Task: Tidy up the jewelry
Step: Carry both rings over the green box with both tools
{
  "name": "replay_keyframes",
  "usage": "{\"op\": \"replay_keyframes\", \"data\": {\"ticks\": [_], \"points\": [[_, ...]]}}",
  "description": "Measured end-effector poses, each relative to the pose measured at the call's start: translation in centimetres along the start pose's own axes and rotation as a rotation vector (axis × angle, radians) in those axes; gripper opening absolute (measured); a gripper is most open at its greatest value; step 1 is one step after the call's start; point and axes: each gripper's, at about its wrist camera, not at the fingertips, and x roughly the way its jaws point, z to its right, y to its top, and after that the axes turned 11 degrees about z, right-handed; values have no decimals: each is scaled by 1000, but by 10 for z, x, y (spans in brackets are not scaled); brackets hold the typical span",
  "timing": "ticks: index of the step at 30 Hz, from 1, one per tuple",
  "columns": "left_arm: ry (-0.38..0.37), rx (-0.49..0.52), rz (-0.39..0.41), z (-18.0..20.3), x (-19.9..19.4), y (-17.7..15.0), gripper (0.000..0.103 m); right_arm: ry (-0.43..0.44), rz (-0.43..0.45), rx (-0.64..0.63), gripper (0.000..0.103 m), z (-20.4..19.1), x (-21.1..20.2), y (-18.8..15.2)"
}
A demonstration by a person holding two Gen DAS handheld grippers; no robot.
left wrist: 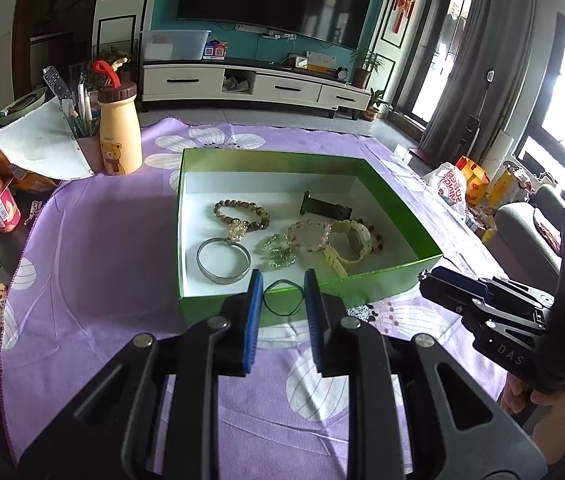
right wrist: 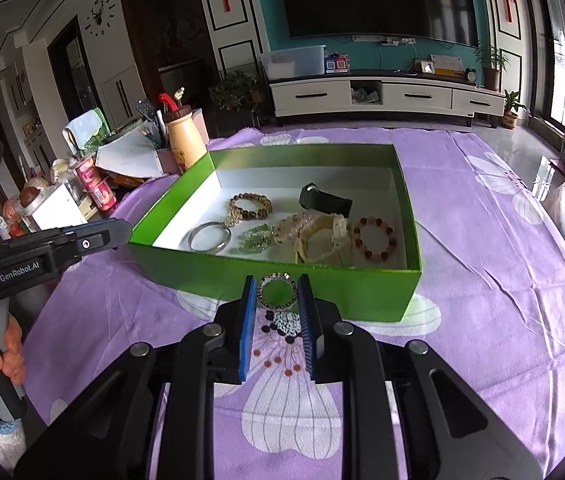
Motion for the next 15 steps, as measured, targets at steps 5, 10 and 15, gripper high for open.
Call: {"op": "replay_keyframes", "data": {"ticks": [5, 10, 15], "points": [[-6, 0, -2, 0, 10, 9, 21, -3, 13, 2, 21, 6, 5, 11], [-16, -15, -17, 2, 24, 15, 21, -7, 21, 17, 21, 14, 8, 16], [-16, -42, -38, -3, 42, 24, 21, -15, 30, 23, 21, 20, 11, 24]]}}
